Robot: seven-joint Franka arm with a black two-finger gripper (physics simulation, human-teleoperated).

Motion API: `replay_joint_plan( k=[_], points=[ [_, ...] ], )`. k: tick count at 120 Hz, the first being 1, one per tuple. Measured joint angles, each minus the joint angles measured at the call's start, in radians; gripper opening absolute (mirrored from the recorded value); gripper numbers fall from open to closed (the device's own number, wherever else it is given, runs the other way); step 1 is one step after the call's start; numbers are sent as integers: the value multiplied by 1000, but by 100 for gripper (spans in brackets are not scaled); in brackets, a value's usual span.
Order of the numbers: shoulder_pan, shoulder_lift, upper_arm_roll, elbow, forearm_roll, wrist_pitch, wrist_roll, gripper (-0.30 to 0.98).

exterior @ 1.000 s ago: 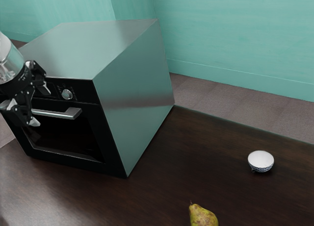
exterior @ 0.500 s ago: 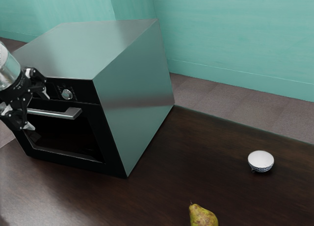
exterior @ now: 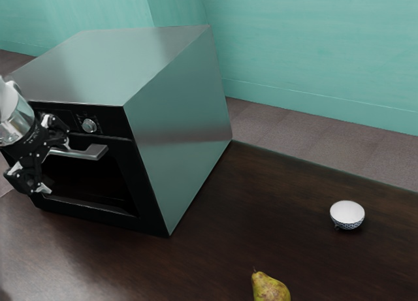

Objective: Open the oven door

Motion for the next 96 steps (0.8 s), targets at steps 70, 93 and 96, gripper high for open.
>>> replay_joint_plan(
  k=[70,93,96],
  points=[
    [-147,-489,210,-216,-17,-52,25,68],
    [-575,-242,-8,433,63,-404,-250,68],
    [-592,-181,-61,516,67,-442,-291,68]
  ],
)
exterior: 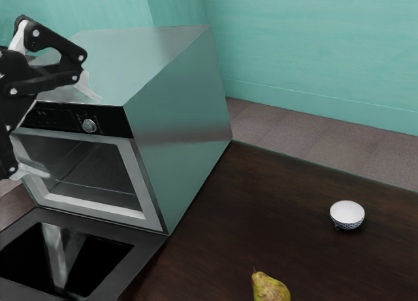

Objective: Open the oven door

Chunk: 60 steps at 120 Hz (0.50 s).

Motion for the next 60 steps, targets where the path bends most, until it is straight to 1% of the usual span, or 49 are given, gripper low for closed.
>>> replay_joint_plan(
  k=[7,10,12,17,23,29,35,40,44,60],
  points=[
    [-23,162,-114,150,20,-71,-89,68],
    [-41,222,-140,184,36,-93,-125,68],
    [-74,275,-140,201,59,-102,-146,68],
    [-178,402,-60,224,105,-112,-192,68],
    [-260,504,19,230,136,-115,-241,69],
    [-377,571,136,226,155,-111,-286,69],
    [-444,602,224,184,155,-100,-327,69],
    [-466,614,285,153,143,-84,-359,69],
    [-468,617,314,141,129,-72,-385,69],
    [-489,615,342,110,103,-41,-473,69]
  ],
)
